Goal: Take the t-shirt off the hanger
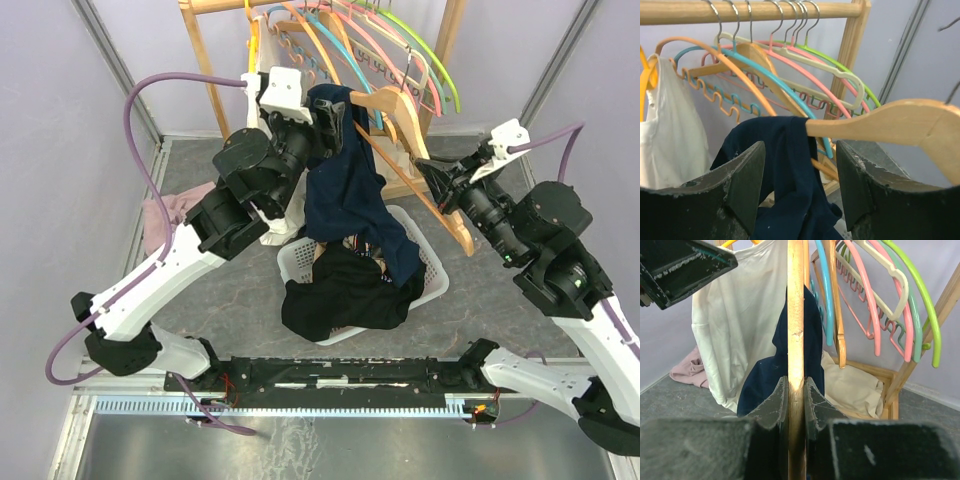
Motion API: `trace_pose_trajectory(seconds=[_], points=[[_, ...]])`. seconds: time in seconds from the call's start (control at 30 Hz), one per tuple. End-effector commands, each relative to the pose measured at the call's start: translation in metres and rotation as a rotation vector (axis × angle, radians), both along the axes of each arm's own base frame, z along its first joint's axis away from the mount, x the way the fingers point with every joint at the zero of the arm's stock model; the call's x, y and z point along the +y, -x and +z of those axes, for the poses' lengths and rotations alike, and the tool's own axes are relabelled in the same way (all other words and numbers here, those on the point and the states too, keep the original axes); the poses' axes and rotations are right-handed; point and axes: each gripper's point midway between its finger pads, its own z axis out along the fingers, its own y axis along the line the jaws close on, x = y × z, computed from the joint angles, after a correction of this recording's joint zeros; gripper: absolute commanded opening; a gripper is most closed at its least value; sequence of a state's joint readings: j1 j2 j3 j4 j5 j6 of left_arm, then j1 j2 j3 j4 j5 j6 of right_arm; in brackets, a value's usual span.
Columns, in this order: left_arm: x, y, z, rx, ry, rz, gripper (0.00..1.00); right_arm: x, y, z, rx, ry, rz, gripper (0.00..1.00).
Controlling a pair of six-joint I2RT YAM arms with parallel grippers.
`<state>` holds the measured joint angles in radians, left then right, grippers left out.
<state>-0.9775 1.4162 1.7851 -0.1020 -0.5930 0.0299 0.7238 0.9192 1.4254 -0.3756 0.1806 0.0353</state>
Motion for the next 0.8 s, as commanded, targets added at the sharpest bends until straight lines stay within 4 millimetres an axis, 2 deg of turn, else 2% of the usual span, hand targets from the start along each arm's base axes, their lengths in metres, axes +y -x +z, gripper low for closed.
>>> trace_pose_trajectory(seconds=[0.0,0.17,0.4,0.6,0.77], points=[[0.026,0.007,0.012,-0.046,0.036,0.061,0.65,-0.011,0.013,0.030,-0.092,-0.071,0.006,0.02],[0.028,0.003,-0.003,-0.020,0.016,0.086,0.66,-0.015,0.025,0.033,-0.102,-0.088,0.028,0.02],[0.014,-0.015,-0.036,0.040,-0.028,0.109,0.68,-0.022,0.037,0.032,-0.090,-0.084,0.047,0.02],[0.022,-0.018,-0.037,0.039,0.008,0.117,0.68,-0.040,0.059,0.038,-0.110,-0.106,0.052,0.02],[0.031,-0.011,-0.037,0.042,0.027,0.118,0.68,-0.043,0.062,0.044,-0.131,-0.122,0.050,0.02]])
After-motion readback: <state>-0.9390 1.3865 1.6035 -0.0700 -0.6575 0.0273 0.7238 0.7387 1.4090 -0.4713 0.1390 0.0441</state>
